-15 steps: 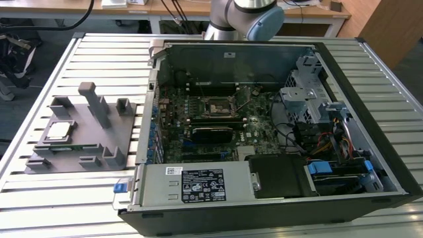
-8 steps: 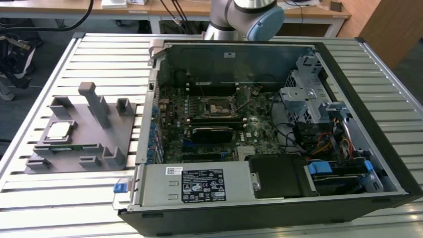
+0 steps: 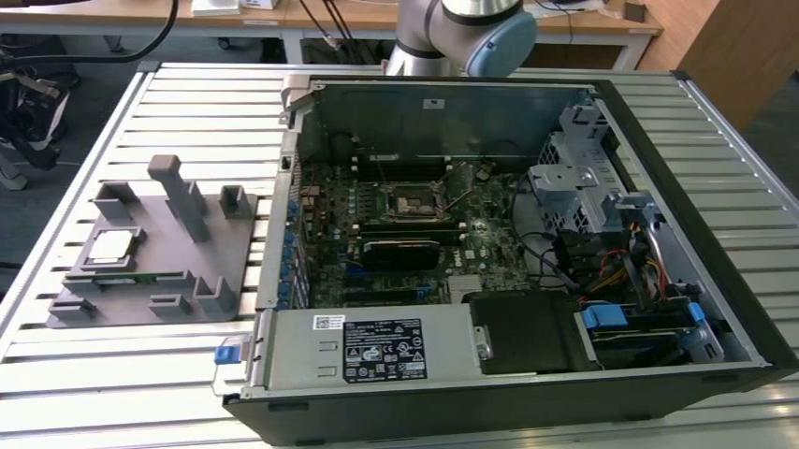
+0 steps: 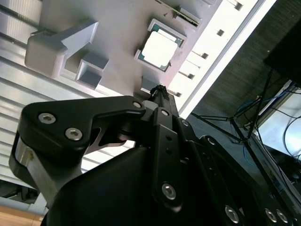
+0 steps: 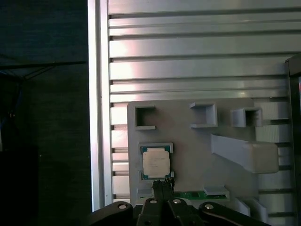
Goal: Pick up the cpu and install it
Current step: 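Pick up the cpu and move it towards the insertion slot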
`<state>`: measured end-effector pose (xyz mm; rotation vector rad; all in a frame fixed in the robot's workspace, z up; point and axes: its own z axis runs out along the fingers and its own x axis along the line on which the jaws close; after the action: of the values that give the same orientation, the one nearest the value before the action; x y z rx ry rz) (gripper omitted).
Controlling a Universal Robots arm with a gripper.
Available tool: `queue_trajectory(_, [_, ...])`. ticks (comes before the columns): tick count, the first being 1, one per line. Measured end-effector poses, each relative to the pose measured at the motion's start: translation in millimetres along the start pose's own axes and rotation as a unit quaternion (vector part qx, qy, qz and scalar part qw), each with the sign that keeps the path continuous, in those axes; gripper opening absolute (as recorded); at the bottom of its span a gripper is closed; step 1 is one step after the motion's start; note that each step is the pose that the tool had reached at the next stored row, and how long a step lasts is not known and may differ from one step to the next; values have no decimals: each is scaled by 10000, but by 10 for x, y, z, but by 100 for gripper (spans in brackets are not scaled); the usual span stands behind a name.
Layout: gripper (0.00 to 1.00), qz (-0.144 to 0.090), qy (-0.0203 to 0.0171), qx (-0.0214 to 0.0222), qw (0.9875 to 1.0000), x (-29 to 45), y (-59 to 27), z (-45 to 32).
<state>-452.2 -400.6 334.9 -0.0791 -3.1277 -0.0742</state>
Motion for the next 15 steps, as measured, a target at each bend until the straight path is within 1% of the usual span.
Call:
queue_trajectory(1, [11,0,0,8,10000,0,-1,7])
queue_trajectory(2, [11,0,-5,29,10000,0,0,17])
queue_trajectory(3, [11,0,-23,55,10000,6,0,23])
queue_trajectory(4, [11,-1,-55,67,10000,13,0,29])
queue_trajectory(6, [11,-3,-87,65,9999,13,-2,57])
queue_trajectory(8, [11,-4,-106,63,9999,15,-3,86])
queue_trajectory(15, [11,-9,-107,56,9999,15,-11,126])
